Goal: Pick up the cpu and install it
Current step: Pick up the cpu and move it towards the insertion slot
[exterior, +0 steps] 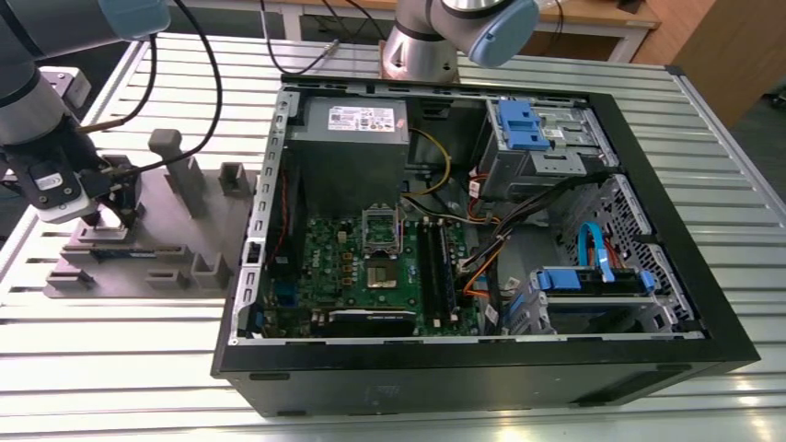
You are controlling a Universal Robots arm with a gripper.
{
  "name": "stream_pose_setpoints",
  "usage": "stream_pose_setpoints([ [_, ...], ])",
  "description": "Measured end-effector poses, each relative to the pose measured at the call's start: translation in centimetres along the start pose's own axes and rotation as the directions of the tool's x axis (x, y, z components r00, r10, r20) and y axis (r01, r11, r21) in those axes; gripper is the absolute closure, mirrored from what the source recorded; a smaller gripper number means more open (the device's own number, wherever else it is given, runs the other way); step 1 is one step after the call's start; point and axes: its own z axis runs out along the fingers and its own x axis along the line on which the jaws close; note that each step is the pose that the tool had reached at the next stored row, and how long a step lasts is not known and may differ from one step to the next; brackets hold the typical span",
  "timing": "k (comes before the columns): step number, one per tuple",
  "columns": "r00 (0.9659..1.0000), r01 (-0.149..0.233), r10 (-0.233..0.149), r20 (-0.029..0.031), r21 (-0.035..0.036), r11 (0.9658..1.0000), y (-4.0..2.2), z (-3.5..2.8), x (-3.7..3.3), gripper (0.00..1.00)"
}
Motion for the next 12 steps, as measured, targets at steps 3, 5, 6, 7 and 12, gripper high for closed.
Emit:
stream_pose_setpoints([
  [3, 1.0000, 0.000, 0.000, 0.0000, 0.0000, 1.0000, 0.01, -0.16, 0.00, 0.53],
  [5, 1.0000, 0.000, 0.000, 0.0000, 0.0000, 1.0000, 0.02, -0.37, 0.01, 0.53],
  [6, 1.0000, 0.000, 0.000, 0.0001, 0.0000, 1.0000, 0.03, -0.48, 0.01, 0.53],
  [7, 1.0000, 0.000, 0.000, 0.0001, 0.0000, 1.0000, 0.04, -0.61, 0.01, 0.53],
  [12, 1.0000, 0.000, 0.000, -0.0001, -0.0001, 1.0000, 0.09, -1.46, 0.02, 0.53],
])
